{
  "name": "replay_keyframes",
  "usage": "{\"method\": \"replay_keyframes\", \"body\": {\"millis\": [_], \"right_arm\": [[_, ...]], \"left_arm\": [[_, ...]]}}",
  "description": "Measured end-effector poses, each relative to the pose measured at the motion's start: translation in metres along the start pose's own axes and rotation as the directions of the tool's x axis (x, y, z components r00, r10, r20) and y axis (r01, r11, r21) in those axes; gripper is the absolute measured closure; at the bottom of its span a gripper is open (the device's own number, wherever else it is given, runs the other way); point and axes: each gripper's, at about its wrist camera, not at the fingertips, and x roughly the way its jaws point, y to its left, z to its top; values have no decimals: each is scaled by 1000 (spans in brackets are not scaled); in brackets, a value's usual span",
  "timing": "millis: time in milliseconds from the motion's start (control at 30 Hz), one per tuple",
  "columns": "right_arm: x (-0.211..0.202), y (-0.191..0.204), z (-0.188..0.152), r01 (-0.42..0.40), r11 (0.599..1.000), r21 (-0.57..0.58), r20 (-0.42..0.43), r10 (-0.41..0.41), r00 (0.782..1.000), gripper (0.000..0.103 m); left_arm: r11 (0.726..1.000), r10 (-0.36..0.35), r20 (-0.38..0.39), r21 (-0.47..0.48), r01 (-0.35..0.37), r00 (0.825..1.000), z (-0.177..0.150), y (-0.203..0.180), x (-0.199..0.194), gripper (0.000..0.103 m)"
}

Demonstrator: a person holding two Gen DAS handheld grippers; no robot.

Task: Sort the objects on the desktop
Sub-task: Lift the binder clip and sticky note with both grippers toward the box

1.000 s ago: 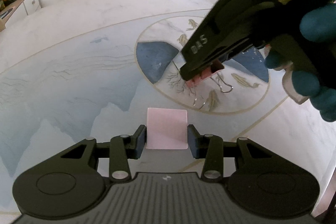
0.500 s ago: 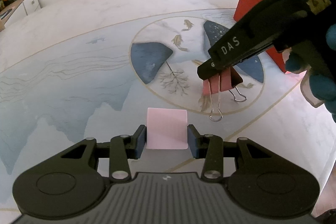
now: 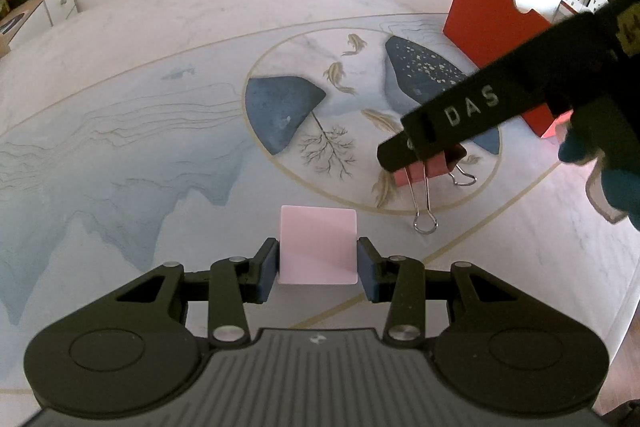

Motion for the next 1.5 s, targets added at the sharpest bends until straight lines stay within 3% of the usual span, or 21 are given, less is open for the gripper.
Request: {"method": "replay_keyframes", "body": {"millis": [67, 200, 300, 400, 1233, 1500], "right_arm": [[1, 1, -3, 1, 1000, -9, -5, -1, 1000, 41], [4, 6, -8, 14, 999, -35, -20, -14, 1000, 42], [6, 8, -11, 21, 999, -39, -32, -22, 999, 48], [8, 7, -12, 34, 999, -43, -45, -36, 998, 63], [-26, -15, -26, 35, 999, -11, -1, -35, 999, 95], [-47, -33, -35, 28, 999, 19, 16, -29, 999, 95]], "left_arm": [[1000, 0, 0, 0, 0, 1000, 0, 0, 0, 63], [1000, -1, 0, 1, 1, 1000, 0, 1, 0, 63], [1000, 0, -1, 0, 0, 1000, 0, 1, -1, 63], [1000, 0, -1, 0, 0, 1000, 0, 1, -1, 63], [999, -36, -2, 39, 36, 999, 7, -17, -9, 63], [995, -78, 2, 68, 77, 997, 20, -35, -17, 63]]}}
